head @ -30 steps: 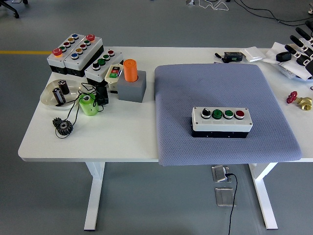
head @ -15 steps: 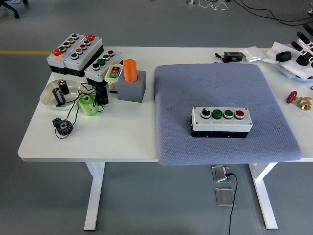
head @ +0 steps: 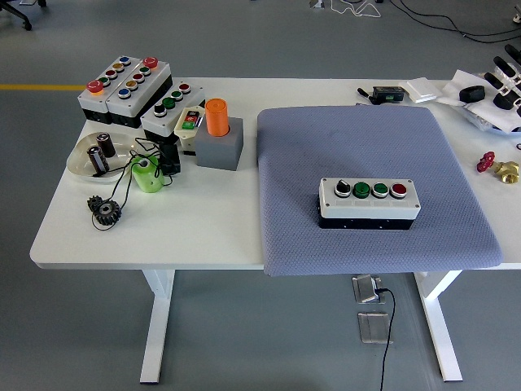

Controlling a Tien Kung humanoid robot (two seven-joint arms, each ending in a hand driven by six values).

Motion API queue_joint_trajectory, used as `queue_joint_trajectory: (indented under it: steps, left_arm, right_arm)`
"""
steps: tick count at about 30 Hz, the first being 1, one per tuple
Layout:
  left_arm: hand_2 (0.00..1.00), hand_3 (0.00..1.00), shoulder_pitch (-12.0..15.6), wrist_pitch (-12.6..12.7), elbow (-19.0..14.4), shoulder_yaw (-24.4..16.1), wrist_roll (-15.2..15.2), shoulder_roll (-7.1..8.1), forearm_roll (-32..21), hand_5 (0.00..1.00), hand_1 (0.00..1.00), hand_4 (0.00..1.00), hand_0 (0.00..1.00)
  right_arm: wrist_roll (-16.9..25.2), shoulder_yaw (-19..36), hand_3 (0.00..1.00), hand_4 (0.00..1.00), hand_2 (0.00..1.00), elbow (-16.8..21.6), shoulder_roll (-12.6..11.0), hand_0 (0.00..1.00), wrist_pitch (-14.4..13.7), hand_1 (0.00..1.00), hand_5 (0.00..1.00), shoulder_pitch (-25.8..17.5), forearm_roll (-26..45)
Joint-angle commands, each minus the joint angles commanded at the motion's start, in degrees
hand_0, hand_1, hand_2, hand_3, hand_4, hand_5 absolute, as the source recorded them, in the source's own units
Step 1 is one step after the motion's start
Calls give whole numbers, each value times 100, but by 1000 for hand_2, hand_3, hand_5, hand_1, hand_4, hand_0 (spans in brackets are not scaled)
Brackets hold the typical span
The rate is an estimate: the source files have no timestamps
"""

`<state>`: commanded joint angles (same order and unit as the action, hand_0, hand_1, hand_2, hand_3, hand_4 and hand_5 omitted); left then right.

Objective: Pick up the button,place it on the desk,press the button,press the button

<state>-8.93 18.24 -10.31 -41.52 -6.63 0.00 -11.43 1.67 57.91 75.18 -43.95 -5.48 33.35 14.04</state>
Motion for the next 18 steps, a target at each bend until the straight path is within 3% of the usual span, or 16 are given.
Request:
queue_joint_trajectory:
  steps: [18]
  left_arm:
    - [728,517,69,-12,0,-6,-19,0,20,956,707,315,650]
  right_arm:
    - [101,12,822,645,825,5,114,813,-68,767,526,0,714]
